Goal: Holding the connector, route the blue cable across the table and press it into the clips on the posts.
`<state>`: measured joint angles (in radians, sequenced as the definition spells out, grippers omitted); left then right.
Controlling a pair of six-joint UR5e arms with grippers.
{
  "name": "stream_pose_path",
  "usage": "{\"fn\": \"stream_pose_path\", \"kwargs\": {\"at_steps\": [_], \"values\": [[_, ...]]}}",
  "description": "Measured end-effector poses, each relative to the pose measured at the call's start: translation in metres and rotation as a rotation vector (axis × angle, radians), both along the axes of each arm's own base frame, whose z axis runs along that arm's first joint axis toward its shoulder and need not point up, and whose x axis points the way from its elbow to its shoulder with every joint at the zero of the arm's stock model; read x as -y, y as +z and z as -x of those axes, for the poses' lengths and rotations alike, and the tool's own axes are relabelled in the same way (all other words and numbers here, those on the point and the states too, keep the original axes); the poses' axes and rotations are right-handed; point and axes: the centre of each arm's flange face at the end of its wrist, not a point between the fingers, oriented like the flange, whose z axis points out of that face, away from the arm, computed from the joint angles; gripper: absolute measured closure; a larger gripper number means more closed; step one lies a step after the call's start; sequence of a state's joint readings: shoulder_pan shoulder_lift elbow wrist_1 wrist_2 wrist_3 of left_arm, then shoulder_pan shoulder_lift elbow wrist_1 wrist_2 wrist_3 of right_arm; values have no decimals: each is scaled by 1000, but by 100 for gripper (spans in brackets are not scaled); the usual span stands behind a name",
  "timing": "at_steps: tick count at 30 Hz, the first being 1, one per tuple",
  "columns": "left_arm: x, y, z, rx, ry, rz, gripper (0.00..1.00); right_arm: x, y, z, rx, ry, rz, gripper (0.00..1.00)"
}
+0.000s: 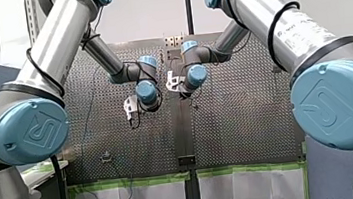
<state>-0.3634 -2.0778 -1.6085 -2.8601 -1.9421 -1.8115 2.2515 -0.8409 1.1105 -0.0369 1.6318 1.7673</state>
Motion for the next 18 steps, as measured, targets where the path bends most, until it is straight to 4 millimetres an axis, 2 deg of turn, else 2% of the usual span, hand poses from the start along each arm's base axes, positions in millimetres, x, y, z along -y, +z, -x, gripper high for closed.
{"fn": "stream_pose_path", "kwargs": {"at_steps": [10,18], "values": [[4,53,16,60,-18,21,99,-12,40,23,11,-13,10,100],[8,97,32,116,-36,45,99,-27,81,35,21,-13,31,100]]}}
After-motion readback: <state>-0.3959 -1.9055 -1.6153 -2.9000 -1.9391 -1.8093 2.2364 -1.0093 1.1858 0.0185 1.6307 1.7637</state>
